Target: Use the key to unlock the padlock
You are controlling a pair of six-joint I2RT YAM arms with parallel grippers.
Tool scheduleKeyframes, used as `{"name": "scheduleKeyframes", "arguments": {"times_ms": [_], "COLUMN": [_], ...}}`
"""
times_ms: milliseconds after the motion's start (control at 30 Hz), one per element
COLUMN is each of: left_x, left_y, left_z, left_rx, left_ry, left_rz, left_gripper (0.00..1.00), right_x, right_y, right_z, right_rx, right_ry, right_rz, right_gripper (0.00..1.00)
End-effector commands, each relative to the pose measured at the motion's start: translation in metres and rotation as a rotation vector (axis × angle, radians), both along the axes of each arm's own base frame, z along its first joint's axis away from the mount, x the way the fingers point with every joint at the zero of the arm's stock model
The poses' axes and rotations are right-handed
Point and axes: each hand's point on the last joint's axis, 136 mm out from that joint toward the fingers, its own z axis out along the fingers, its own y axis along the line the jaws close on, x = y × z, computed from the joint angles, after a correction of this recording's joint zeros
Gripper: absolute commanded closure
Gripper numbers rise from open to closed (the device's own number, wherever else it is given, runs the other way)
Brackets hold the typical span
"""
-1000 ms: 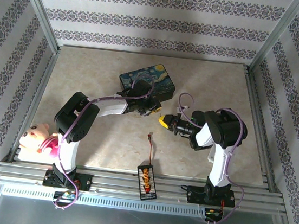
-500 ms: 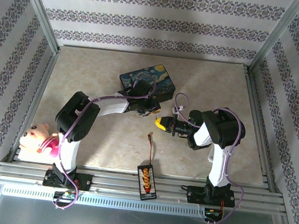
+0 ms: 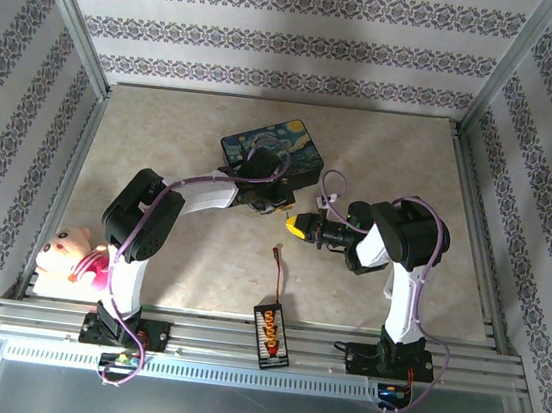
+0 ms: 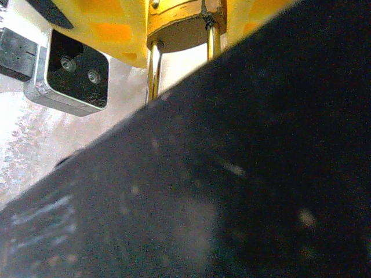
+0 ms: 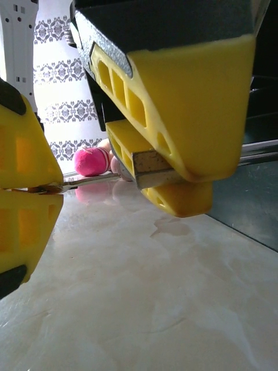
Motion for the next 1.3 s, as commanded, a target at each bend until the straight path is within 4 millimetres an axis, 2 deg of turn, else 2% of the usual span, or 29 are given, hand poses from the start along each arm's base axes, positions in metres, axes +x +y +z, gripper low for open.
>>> {"name": "scheduleKeyframes", "arguments": {"times_ms": [0,800,1100,1267], "left_x": [-0.021,-0.024,-0.026,-0.029], "left_y": [0.002,-0.006,-0.007,-0.007], "left_z": [-0.018,-0.025,-0.022,-0.026], "left_rx": [0.059,0.043,0.031,0.026], "left_ry": [0.082,0.11,0.113,0.126], "left_rz": [-0.032,-0.028,-0.036,-0.04], "left_gripper": [1.0,1.0,1.0,1.0], "right_x": [0.009,0.007,0.013,0.017], "right_y": [-0.003,0.004,0.0,-0.001], "right_z": [0.002,0.012,0.004,0.012], "right_rx": [-0.005,-0.004,-0.017,-0.009], "right_ry": [-0.053,-0.104,-0.091,-0.108], "right_rz": [-0.026,-0.018,-0.047,-0.056], "right_gripper": [1.0,1.0,1.0,1.0]}}
